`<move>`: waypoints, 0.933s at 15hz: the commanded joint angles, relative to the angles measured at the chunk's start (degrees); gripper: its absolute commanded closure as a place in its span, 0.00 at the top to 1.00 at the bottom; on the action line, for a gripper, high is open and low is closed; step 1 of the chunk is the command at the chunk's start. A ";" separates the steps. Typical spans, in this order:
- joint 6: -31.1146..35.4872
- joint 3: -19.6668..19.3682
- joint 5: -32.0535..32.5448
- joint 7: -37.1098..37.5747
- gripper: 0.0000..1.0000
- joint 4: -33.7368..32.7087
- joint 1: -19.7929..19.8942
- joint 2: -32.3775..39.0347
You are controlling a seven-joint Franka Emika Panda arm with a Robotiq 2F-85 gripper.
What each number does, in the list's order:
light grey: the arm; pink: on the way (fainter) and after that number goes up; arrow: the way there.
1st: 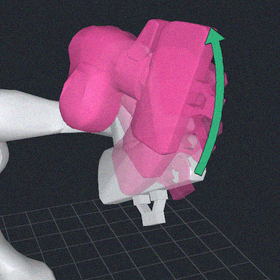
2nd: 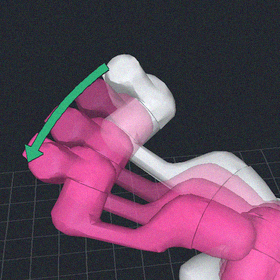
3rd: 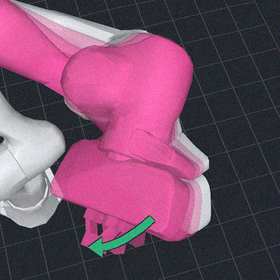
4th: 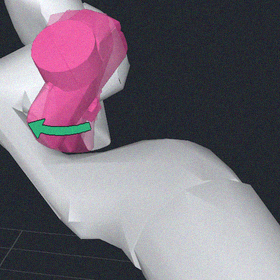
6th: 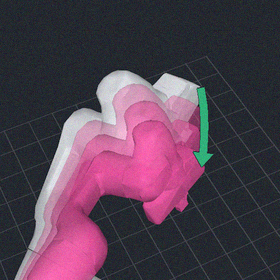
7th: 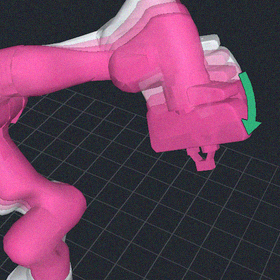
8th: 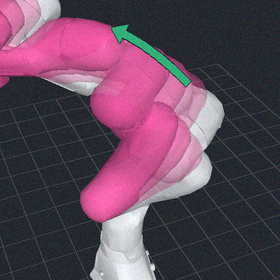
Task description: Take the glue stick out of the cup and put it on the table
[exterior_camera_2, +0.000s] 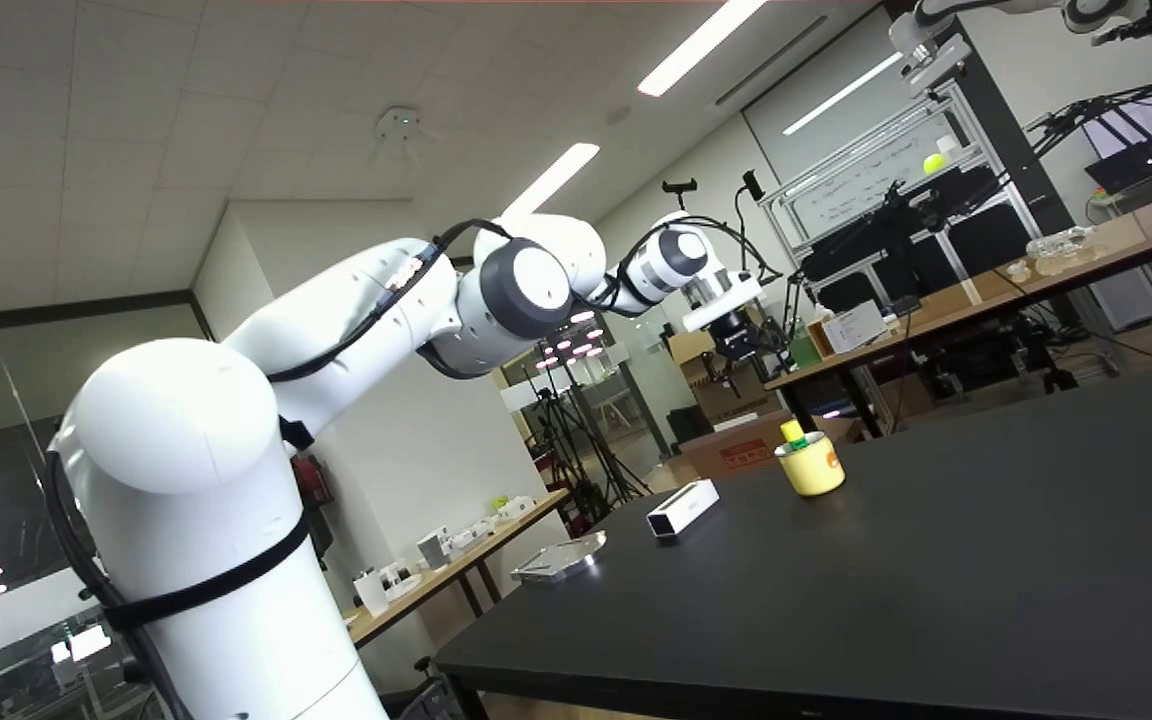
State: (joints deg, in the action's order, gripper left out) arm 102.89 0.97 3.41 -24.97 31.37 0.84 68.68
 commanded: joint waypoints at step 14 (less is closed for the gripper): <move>10.77 2.25 -4.12 -0.67 0.67 -2.02 1.93 10.03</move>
State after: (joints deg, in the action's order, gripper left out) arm 113.27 2.61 0.03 -25.45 31.57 2.19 77.47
